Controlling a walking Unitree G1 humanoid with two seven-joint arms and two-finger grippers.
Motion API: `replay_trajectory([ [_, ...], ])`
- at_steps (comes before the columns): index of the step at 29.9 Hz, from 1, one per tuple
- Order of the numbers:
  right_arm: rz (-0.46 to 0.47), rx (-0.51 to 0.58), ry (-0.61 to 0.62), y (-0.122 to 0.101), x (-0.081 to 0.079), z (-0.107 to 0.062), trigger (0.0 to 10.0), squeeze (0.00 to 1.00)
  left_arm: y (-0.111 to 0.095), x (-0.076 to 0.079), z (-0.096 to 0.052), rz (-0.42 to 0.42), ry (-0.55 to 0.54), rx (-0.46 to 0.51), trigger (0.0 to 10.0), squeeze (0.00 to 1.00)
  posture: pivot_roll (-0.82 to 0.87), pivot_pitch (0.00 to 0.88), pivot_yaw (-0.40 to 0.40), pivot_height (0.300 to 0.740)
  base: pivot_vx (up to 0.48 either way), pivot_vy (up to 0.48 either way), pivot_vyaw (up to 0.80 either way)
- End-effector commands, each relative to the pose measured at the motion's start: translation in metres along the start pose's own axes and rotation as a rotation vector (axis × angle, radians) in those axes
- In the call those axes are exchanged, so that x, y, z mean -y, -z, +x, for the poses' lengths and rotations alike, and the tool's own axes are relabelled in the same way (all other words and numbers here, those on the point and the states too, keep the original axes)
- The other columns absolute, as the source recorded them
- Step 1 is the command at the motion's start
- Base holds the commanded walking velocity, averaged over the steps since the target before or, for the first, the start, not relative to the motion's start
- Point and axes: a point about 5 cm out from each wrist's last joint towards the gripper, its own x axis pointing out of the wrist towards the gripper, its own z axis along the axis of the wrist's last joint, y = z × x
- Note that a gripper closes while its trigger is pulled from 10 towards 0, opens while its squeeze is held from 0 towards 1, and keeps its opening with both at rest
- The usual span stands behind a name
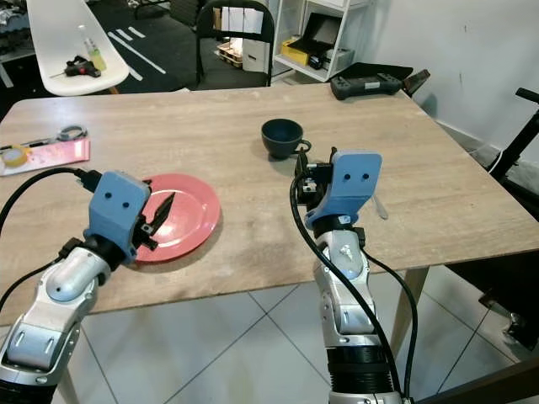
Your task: Setting the table
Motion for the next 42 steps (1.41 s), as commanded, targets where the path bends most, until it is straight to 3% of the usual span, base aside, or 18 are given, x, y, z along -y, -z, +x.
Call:
replay_trajectory([
  [1,0.007,0.000,-0.007,0.000,-0.001,0.001,10.0,0.00,0.001,0.000,-0.002,0.014,0.008,0.000,0.0,0.00,0.10,0.036,0.074,0.740,0.000,0.000,0.00],
  [5,0.008,-0.002,-0.008,0.000,-0.002,0.001,10.0,0.00,0.009,0.003,-0.007,0.105,0.086,-0.042,0.0,0.00,0.10,0.040,0.074,0.740,0.000,0.000,0.00],
  [6,0.008,-0.003,-0.009,0.000,-0.002,0.001,10.0,0.00,0.012,0.004,-0.010,0.179,0.130,-0.060,6.6,0.00,0.10,0.043,0.073,0.740,0.000,0.000,0.00],
  [7,0.008,-0.003,-0.009,0.000,-0.002,0.001,10.0,0.00,0.012,0.004,-0.010,0.179,0.130,-0.060,6.6,0.00,0.10,0.043,0.073,0.740,0.000,0.000,0.00],
  [8,0.008,-0.004,-0.009,0.000,-0.002,0.001,10.0,0.00,0.014,0.006,-0.015,0.268,0.196,-0.063,10.0,1.00,0.10,0.043,0.073,0.740,0.000,0.000,0.00],
  [9,0.008,-0.005,-0.009,0.001,-0.001,0.001,10.0,0.00,0.017,0.007,-0.020,0.355,0.250,-0.066,10.0,1.00,0.10,0.043,0.073,0.740,0.000,0.000,0.00],
  [10,0.008,-0.005,-0.009,0.001,-0.001,0.001,10.0,0.00,0.017,0.007,-0.020,0.355,0.250,-0.066,10.0,1.00,0.10,0.043,0.073,0.740,0.000,0.000,0.00],
  [12,0.008,-0.008,-0.008,0.001,-0.001,0.001,10.0,0.00,0.023,0.005,-0.032,0.493,0.347,-0.081,10.0,1.00,0.10,0.047,0.073,0.740,0.000,0.000,0.00],
  [14,0.008,-0.009,-0.008,0.001,-0.001,0.000,10.0,0.00,0.026,0.004,-0.039,0.559,0.394,-0.092,10.0,1.00,0.11,0.052,0.074,0.740,0.000,0.000,0.00],
  [19,0.010,-0.012,-0.009,0.002,-0.001,0.000,10.0,0.00,0.029,0.002,-0.051,0.620,0.474,-0.126,10.0,1.00,0.11,0.055,0.073,0.740,0.000,0.000,0.00],
  [26,0.015,-0.015,-0.017,0.002,-0.004,0.001,10.0,0.00,0.050,0.001,-0.065,0.687,0.541,-0.217,10.0,1.00,0.12,0.064,0.065,0.740,0.000,0.000,0.00],
  [28,0.016,-0.016,-0.021,0.002,-0.004,0.002,10.0,0.00,0.069,-0.003,-0.070,0.759,0.558,-0.312,10.0,1.00,0.12,0.069,0.058,0.740,0.000,0.000,0.00],
  [30,0.015,-0.016,-0.023,0.002,-0.004,0.003,10.0,0.00,0.076,-0.004,-0.072,0.774,0.564,-0.354,10.0,1.00,0.11,0.074,0.056,0.740,0.000,0.000,0.00],
  [31,0.015,-0.015,-0.027,0.001,-0.005,0.003,10.0,0.00,0.082,-0.005,-0.074,0.787,0.580,-0.388,10.0,0.00,0.11,0.076,0.055,0.740,0.000,0.000,0.00],
  [34,0.015,-0.011,-0.032,-0.001,-0.006,0.004,10.0,0.00,0.092,-0.010,-0.071,0.833,0.527,-0.425,10.0,0.00,0.11,0.084,0.054,0.740,0.000,0.000,0.00],
  [42,0.011,-0.010,-0.034,-0.002,-0.005,0.003,10.0,0.00,0.105,-0.009,-0.069,0.835,0.526,-0.459,10.0,0.00,0.09,0.093,0.051,0.740,0.000,0.000,0.00],
])
